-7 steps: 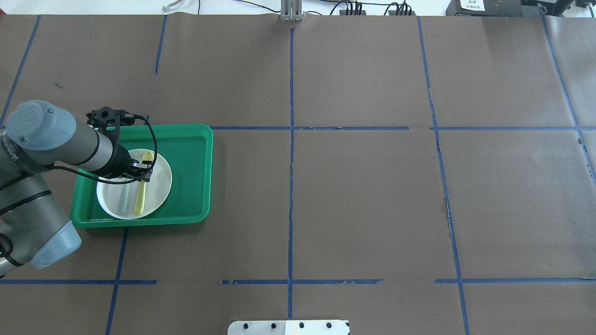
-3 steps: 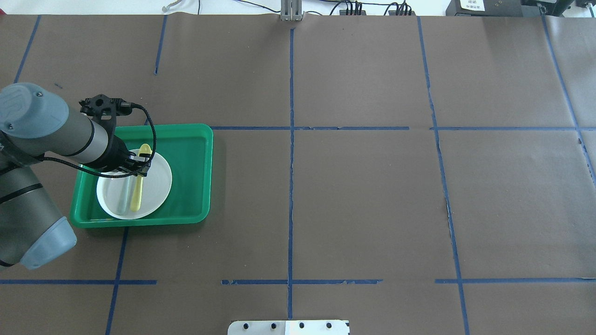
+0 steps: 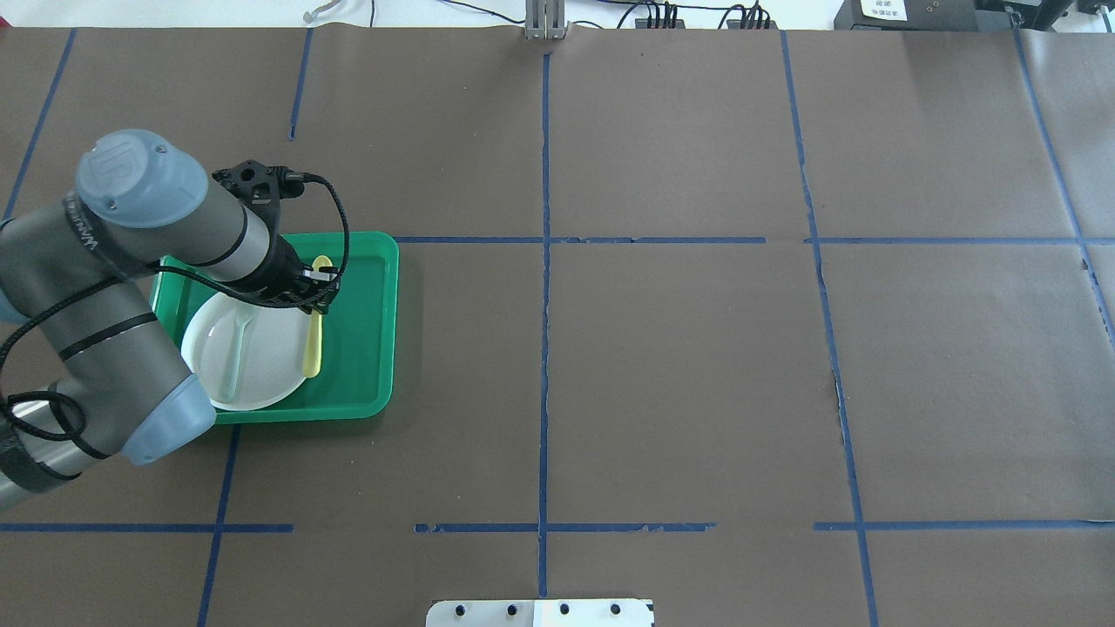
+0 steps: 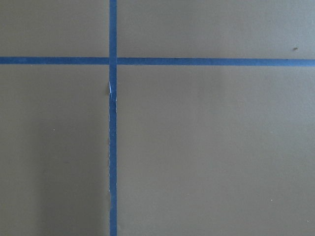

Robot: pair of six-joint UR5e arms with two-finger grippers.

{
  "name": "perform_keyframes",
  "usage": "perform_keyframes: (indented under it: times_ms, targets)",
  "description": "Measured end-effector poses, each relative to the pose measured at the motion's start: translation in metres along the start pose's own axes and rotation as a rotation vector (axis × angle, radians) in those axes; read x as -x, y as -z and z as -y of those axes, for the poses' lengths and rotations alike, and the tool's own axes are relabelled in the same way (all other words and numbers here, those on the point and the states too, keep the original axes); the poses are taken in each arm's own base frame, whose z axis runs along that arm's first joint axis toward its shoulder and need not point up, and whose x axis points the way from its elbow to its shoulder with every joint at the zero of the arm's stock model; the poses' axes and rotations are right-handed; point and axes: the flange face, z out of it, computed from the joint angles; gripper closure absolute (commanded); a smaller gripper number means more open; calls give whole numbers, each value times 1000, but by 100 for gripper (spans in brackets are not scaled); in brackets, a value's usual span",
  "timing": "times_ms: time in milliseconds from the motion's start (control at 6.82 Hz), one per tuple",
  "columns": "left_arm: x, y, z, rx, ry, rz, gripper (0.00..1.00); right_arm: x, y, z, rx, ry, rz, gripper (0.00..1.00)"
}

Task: Place spoon
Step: 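Carry the spoon off the plate and set it on the tray beside it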

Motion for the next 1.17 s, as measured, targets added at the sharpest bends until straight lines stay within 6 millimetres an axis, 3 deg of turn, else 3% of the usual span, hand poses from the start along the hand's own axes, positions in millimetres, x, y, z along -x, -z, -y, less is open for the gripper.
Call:
perform_keyframes:
  times_ms: [293, 587, 733, 880, 1027, 1173]
  targets:
    - [-17, -21, -1, 21, 9, 5, 100, 0, 0, 0, 0, 0, 0, 0]
    - [-17, -38, -2, 31, 4, 9, 100, 0, 0, 0, 0, 1, 0, 0]
    - [-14, -44, -1, 30, 0, 5, 82, 0, 0, 0, 0, 1, 0, 0]
    - [-12, -47, -1, 28, -6, 2, 36, 0, 0, 0, 0, 1, 0, 0]
    - [-10, -48, -1, 28, -11, 2, 14, 0, 0, 0, 0, 1, 0, 0]
    - [-10, -48, -1, 27, -13, 1, 1, 0, 0, 0, -1, 1, 0, 0]
